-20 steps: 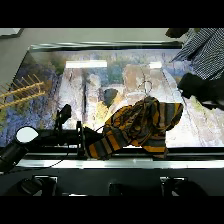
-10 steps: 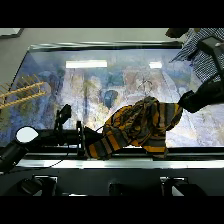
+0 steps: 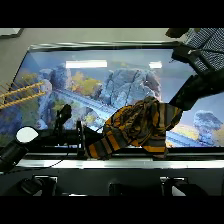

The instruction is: Fold the clothes and pants, and hang the long-sleeved shirts on hangers.

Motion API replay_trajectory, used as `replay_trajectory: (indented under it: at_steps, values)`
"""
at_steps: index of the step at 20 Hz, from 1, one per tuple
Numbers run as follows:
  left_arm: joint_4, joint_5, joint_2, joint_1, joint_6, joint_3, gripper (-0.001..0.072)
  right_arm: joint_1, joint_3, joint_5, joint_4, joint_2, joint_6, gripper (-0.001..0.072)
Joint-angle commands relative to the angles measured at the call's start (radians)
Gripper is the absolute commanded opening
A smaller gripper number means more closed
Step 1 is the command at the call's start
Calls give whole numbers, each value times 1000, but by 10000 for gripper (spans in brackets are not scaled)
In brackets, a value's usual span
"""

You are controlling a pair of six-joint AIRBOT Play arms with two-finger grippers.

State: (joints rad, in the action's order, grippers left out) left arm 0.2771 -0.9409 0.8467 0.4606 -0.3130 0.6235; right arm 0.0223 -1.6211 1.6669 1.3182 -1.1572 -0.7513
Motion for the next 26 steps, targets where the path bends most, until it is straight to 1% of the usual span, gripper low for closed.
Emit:
replay_trajectory:
  at_steps: [1,3,6,7,8,10,11,18,19,22,23,26]
  values:
    - [0,0,0,0,0,1,20,0,-1,-2,-85,-52,82,565]
    - [0,0,0,0,0,1,20,0,-1,1,-132,-74,116,565]
    - [0,0,0,0,0,1,20,0,-1,18,-200,-101,116,559]
    - [0,0,0,0,0,1,20,0,-1,29,-213,-106,116,532]
    - [0,0,0,0,0,1,20,0,-1,39,-215,-107,116,521]
    - [0,0,0,0,0,1,20,0,-1,51,-214,-107,116,516]
    - [0,0,0,0,0,1,20,0,-1,52,-215,-107,116,479]
    - [0,0,0,0,0,1,20,0,17,71,-246,-133,115,478]
    - [0,0,0,0,0,1,20,0,27,71,-257,-135,116,409]
    - [0,0,0,0,0,1,20,0,37,119,-260,-135,117,55]
    - [0,0,0,0,0,1,20,0,37,138,-260,-135,116,23]
    - [0,0,0,0,0,1,20,0,37,161,-260,-131,116,21]
